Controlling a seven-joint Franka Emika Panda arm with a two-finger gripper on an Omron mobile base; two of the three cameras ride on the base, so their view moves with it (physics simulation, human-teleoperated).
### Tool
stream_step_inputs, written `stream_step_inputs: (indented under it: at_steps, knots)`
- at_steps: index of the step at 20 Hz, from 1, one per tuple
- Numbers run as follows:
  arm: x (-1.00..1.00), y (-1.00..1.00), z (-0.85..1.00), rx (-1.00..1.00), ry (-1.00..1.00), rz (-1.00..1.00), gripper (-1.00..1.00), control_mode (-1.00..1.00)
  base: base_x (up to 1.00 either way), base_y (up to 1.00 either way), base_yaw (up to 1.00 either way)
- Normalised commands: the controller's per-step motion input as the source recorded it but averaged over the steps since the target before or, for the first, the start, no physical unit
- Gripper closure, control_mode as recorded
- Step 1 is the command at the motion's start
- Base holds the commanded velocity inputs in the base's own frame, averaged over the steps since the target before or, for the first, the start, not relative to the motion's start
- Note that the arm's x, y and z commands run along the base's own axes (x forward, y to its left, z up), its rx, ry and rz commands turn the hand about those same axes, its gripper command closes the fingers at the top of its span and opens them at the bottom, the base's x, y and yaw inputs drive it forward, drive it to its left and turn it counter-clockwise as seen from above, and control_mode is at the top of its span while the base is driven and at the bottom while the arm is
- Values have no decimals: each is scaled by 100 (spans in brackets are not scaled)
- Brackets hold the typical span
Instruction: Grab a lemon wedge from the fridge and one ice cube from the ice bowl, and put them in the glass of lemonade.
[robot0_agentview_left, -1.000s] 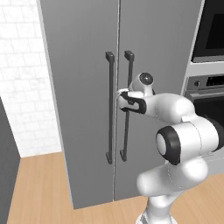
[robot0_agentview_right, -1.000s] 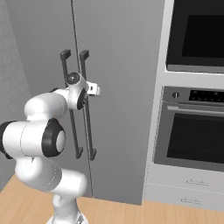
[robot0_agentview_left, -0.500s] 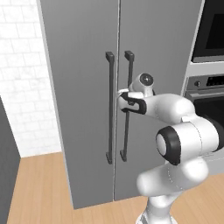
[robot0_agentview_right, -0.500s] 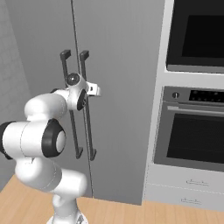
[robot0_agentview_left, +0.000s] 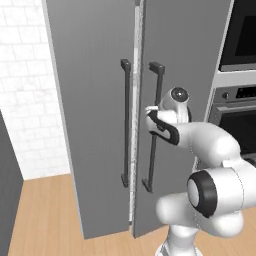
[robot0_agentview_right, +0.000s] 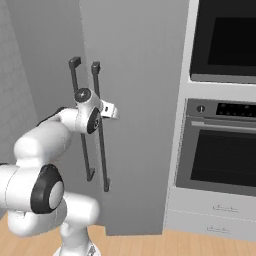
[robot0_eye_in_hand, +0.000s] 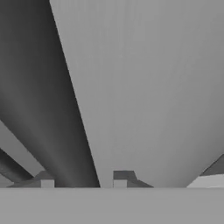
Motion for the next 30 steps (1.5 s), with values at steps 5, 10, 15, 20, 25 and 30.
stream_step_inputs:
  at_steps: [5,10,15,20,25,30]
  knots:
    - [-100,-91,12,12,0,-7,100,-100,0,0,0]
    - [-98,-94,22,11,1,-7,100,-100,0,0,0]
    - [-57,-81,36,4,5,-18,-100,-100,0,0,0]
    - [-52,-58,31,2,2,-22,-100,-100,0,0,0]
    - [-97,-6,66,1,-4,-8,-100,-100,0,0,0]
    - [-100,38,100,-3,-6,6,-100,-100,0,0,0]
